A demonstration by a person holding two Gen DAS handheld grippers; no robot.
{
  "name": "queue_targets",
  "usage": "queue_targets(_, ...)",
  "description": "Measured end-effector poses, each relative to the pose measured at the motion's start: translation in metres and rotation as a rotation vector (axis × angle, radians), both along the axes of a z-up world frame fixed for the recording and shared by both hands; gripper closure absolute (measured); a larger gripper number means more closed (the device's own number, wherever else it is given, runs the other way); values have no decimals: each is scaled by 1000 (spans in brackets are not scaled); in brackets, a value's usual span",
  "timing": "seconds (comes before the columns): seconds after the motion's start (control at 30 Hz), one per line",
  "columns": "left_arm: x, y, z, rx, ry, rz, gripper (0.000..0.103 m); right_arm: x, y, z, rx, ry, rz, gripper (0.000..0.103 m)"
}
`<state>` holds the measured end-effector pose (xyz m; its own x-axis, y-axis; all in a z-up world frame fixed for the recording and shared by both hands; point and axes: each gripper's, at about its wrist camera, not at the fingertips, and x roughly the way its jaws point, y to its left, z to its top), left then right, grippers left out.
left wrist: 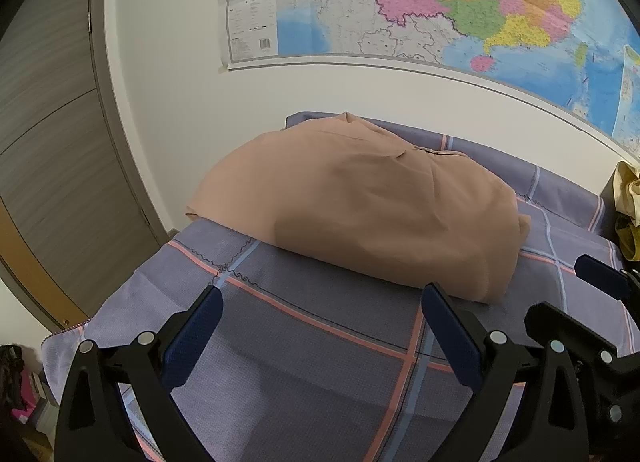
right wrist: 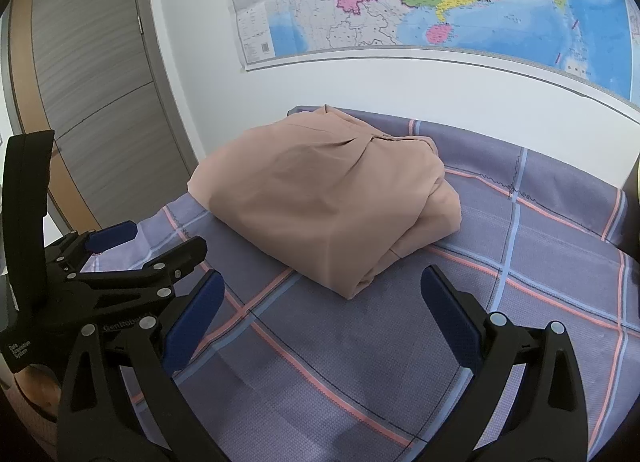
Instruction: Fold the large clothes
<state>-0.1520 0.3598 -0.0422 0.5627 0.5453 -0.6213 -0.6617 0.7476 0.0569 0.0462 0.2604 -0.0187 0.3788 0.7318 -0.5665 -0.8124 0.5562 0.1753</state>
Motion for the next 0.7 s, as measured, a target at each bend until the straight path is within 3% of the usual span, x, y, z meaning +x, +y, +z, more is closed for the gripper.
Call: queue_targets(0.7, 4, -3, -5, -5, 8, 4, 7, 4, -1, -1, 3, 15, -3, 6)
